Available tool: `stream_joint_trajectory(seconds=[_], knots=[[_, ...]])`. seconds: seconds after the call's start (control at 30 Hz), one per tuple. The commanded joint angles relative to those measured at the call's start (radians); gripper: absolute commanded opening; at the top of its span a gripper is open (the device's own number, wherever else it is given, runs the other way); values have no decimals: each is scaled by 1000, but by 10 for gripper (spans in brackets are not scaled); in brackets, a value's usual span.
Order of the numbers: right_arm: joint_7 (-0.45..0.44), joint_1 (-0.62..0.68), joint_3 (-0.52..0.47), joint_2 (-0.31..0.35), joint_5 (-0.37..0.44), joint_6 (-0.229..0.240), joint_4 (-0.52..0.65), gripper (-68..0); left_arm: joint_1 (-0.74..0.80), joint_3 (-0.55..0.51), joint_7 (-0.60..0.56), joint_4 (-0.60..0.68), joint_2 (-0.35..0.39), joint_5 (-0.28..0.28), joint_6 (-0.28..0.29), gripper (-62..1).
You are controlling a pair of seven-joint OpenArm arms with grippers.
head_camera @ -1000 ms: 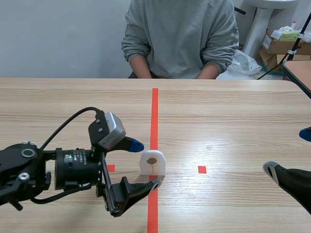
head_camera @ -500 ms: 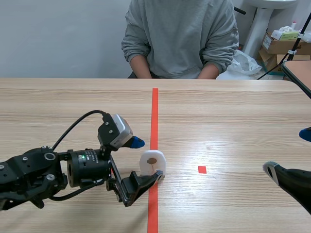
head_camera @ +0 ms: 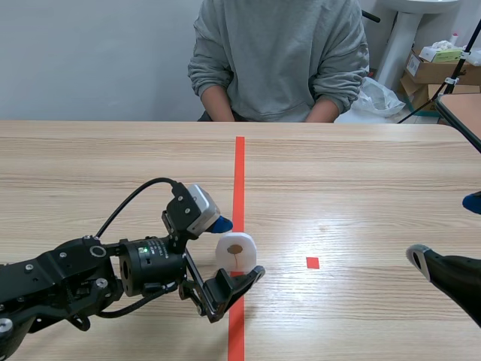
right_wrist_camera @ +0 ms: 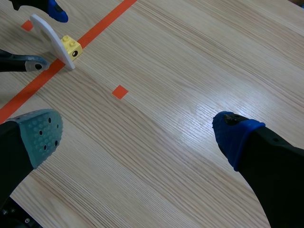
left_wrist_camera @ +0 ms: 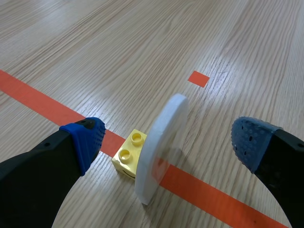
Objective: Do the leaf sorting experiment
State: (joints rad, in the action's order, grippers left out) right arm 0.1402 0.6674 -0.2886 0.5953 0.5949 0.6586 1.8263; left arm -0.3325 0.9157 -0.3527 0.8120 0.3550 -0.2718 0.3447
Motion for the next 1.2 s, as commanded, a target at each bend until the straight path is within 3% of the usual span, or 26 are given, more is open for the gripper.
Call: stream_joint_trajectory(seconds=[0.0, 0.3, 0.47, 0.7, 0.97, 1.17], knots=[[-8, -16, -6, 11, 12, -3, 5, 4, -9, -7, -22, 20, -5, -7, 7, -43], [-8, -16, -6, 11, 12, -3, 5, 4, -9, -7, -22, 20, -5, -7, 9, -56], [-8, -16, -6, 10, 12, -3, 5, 4, -9, -7, -25, 20, -5, -8, 8, -256], [-7, -16, -6, 10, 12, -3, 5, 4, -8, -7, -26, 20, -5, -8, 8, -446], [-7, -16, -6, 10, 12, -3, 5, 4, -8, -7, -26, 20, -5, -8, 9, -566], [-7, -16, -6, 10, 11, -3, 5, 4, -8, -7, -35, 20, -5, -8, 9, -565]])
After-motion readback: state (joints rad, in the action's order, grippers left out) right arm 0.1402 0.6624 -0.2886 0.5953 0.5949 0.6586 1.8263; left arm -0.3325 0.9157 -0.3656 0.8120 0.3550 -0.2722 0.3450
